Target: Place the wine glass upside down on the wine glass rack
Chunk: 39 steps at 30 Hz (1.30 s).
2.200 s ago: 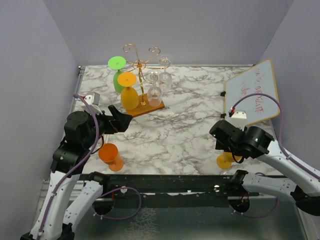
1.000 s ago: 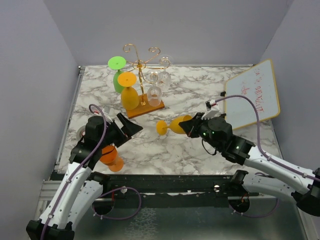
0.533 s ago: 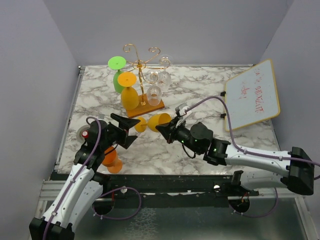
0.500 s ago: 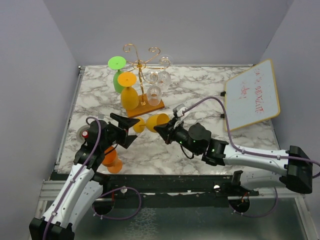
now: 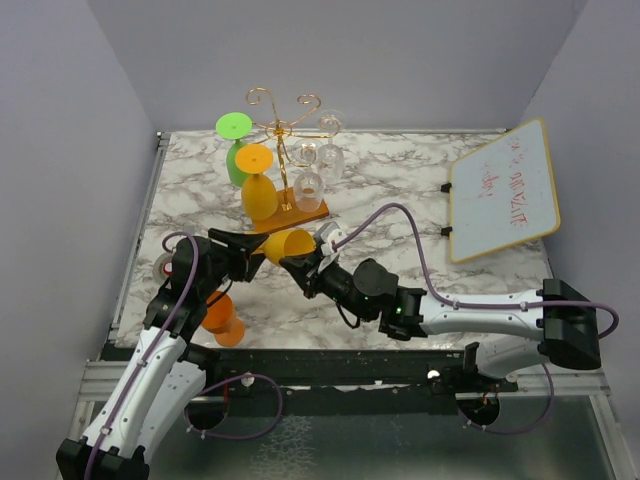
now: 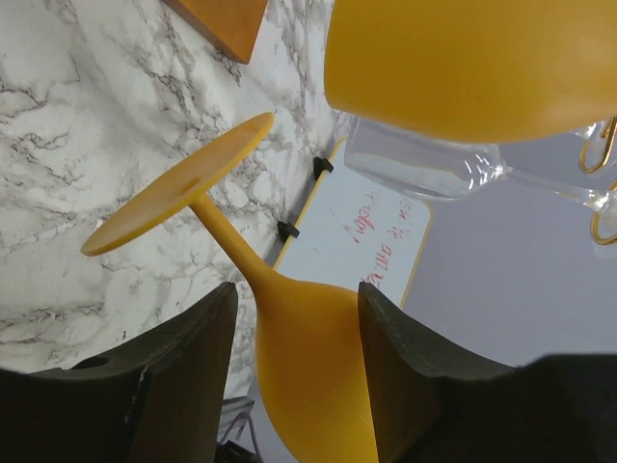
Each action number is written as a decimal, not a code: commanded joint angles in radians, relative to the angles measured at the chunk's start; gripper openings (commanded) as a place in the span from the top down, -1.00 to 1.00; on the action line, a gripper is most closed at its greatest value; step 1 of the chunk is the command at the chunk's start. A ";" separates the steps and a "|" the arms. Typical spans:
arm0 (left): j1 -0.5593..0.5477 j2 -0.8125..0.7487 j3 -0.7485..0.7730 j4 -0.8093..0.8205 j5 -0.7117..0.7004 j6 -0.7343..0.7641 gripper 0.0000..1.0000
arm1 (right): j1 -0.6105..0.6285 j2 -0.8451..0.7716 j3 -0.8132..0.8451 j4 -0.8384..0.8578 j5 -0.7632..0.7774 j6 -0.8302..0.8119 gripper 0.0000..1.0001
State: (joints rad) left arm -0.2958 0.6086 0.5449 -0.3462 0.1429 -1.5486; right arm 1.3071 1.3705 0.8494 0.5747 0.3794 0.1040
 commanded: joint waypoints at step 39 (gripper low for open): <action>0.005 0.105 0.070 0.102 0.023 -0.103 0.47 | 0.010 -0.051 -0.210 0.372 -0.251 0.275 0.98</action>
State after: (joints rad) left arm -0.2943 0.7166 0.5842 -0.2863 0.1501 -1.5864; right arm 1.2968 1.3342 0.6624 0.8646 0.2409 0.3164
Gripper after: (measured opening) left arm 0.252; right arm 0.017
